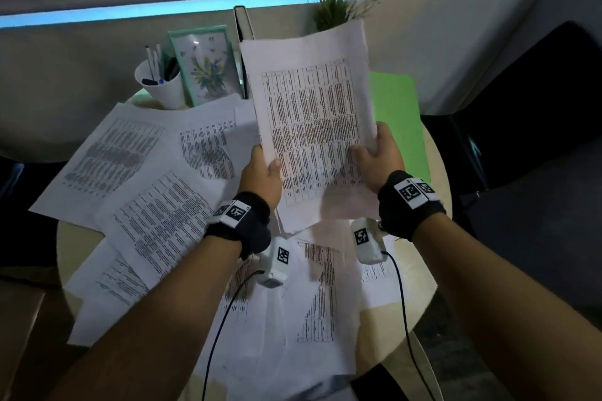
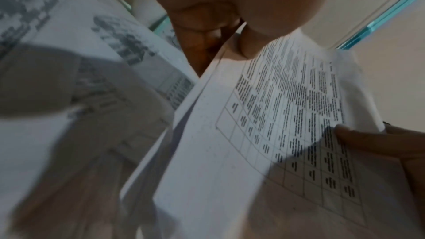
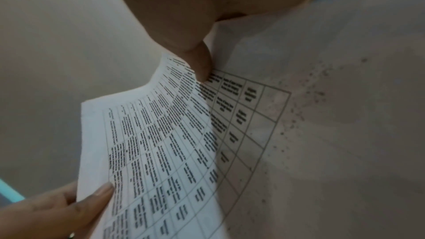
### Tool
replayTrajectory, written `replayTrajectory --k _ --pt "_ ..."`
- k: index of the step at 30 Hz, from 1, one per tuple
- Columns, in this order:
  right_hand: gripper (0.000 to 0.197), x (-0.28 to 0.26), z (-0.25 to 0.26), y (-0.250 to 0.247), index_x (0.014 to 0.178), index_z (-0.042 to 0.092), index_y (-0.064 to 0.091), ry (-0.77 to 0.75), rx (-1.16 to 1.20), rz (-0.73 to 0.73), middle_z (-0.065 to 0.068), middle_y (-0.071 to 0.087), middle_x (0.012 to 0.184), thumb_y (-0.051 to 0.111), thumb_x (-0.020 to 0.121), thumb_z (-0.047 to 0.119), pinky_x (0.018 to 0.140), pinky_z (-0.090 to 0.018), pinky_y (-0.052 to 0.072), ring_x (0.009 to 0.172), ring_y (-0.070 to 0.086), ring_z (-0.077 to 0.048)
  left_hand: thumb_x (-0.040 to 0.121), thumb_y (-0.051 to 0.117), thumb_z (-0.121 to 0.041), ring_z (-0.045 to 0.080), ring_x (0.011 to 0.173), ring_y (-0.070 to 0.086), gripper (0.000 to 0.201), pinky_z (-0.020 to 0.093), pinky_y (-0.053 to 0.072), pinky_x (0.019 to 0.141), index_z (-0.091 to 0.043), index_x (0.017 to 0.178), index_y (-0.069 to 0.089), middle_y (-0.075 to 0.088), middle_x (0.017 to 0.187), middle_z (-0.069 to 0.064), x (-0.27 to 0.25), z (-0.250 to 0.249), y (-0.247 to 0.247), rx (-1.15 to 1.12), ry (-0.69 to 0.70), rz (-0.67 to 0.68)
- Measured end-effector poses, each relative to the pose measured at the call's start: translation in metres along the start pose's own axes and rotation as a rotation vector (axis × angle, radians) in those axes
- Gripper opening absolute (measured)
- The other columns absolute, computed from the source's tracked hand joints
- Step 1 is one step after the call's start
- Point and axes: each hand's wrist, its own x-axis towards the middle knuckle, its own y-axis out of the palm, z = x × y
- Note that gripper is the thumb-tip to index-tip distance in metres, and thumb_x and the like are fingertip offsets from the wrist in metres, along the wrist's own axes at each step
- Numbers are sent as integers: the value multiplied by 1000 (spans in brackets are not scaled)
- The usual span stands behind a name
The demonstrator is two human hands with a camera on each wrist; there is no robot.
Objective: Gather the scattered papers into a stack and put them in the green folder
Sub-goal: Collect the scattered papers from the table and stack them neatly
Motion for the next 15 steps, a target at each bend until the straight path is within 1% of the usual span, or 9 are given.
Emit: replayTrajectory --k 3,6,8,10,13,15 --pt "33 -7 -19 -11 122 11 44 76 -66 -12 -8 59 91 55 92 19 58 -31 49 69 58 -24 102 40 -22 28 120 51 34 35 40 99 -11 134 37 52 135 9 -4 0 16 19 -16 105" --pt "26 -19 -38 -23 116 11 44 165 -107 -4 -12 62 94 51 93 22 66 -38 54 78 62 -32 102 41 -24 29 121 50 36 39 40 102 -11 135 38 51 135 10 -13 3 37 61 -72 168" --pt "27 -26 -50 -32 118 9 43 202 -129 10 -14 60 98 48 95 21 72 -36 49 85 60 -33 101 41 -25 29 118 52 33 41 42 101 -13 132 41 52 132 8 -21 5 50 66 -115 198" --pt "32 -31 -61 -42 126 7 41 240 -166 46 -13 57 100 46 96 18 74 -32 43 90 57 -32 100 42 -28 29 115 54 32 42 44 99 -16 130 42 54 130 7 -31 7 63 60 -168 234" --pt "38 -38 -81 -56 133 11 39 310 -206 69 -17 59 113 46 96 18 78 -33 44 97 58 -35 97 43 -36 29 112 56 34 43 46 98 -23 128 41 56 129 6 -47 13 84 91 -216 289" --pt "39 -44 -93 -67 133 13 39 338 -232 77 -17 60 115 46 95 18 76 -32 44 94 58 -34 92 41 -45 30 113 57 40 45 46 98 -27 127 39 55 132 5 -56 17 99 139 -226 319"
